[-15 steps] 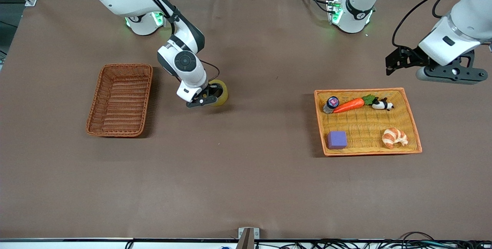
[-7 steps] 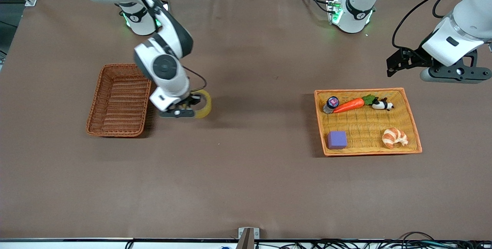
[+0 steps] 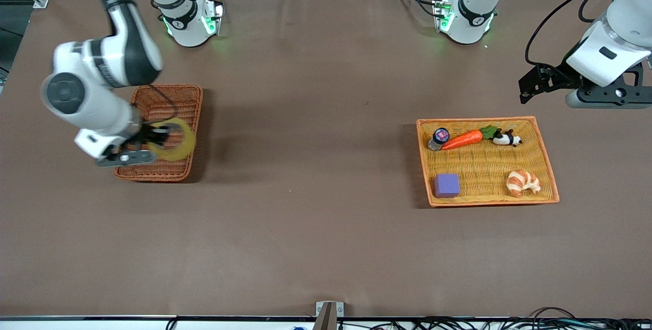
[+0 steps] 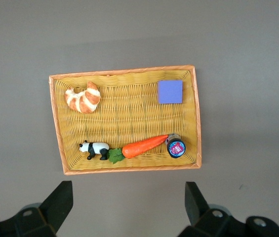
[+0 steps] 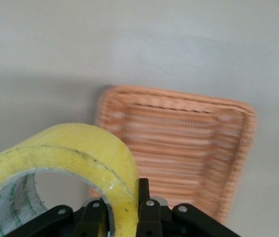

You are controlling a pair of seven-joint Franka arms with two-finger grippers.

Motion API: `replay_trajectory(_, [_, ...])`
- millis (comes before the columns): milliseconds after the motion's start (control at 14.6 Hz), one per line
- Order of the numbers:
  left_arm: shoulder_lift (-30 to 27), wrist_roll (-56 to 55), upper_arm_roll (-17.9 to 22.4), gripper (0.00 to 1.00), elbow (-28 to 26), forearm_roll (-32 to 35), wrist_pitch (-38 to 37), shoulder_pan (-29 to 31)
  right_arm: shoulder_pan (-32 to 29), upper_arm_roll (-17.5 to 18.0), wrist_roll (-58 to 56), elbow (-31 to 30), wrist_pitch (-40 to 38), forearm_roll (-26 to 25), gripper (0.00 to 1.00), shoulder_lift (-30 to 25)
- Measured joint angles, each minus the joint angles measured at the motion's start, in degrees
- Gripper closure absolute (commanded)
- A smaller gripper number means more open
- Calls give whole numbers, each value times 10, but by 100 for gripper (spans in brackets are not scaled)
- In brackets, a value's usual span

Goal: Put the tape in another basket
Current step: 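Carry the tape into the wicker basket with the right gripper, then open the right gripper and withdraw it from the basket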

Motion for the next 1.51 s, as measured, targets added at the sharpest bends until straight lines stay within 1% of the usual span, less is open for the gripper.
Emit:
replay_trajectory(137, [0, 0, 0, 0, 1, 0, 0, 0, -2, -44, -54, -29, 12, 1, 99, -2])
replay_trajectory(274, [0, 0, 0, 0, 1, 0, 0, 0, -2, -64, -77, -65, 49, 1, 98, -2])
replay_trajectory(549, [2, 0, 0, 0, 1, 2, 0, 0, -2, -93, -106, -184, 207, 1, 96, 0])
replay_trajectory(686, [6, -1, 0, 0, 4, 5, 1, 0, -3, -98, -106, -237, 288, 1, 92, 5])
replay_trajectory(754, [8, -1, 0, 0, 5, 5, 1, 0, -3, -99, -106, -255, 315, 1, 85, 11])
replay_trajectory(823, [9, -1, 0, 0, 6, 5, 1, 0, -3, -99, -106, -267, 334, 1, 69, 18])
replay_trajectory(891, [10, -1, 0, 0, 7, 5, 1, 0, -3, -99, -106, -271, 344, 1, 44, 27])
replay_trajectory(960, [11, -1, 0, 0, 7, 5, 1, 0, -3, -99, -106, -272, 348, 1, 8, 34])
replay_trajectory(1029, [11, -1, 0, 0, 7, 5, 1, 0, -4, -99, -106, -271, 349, 1, 0, 39])
replay_trajectory(1166, [11, -1, 0, 0, 8, 5, 1, 0, -7, -100, -106, -269, 347, 1, 0, 39])
replay_trajectory(1303, [11, -1, 0, 0, 8, 5, 1, 0, -9, -100, -106, -253, 320, 2, 0, 30])
replay_trajectory(1440, [11, -1, 0, 0, 8, 5, 1, 0, -10, -100, -105, -203, 246, 2, 0, 1])
replay_trajectory(1509, [11, -1, 0, 0, 8, 5, 1, 0, -10, -100, -104, -168, 197, 2, 0, -15])
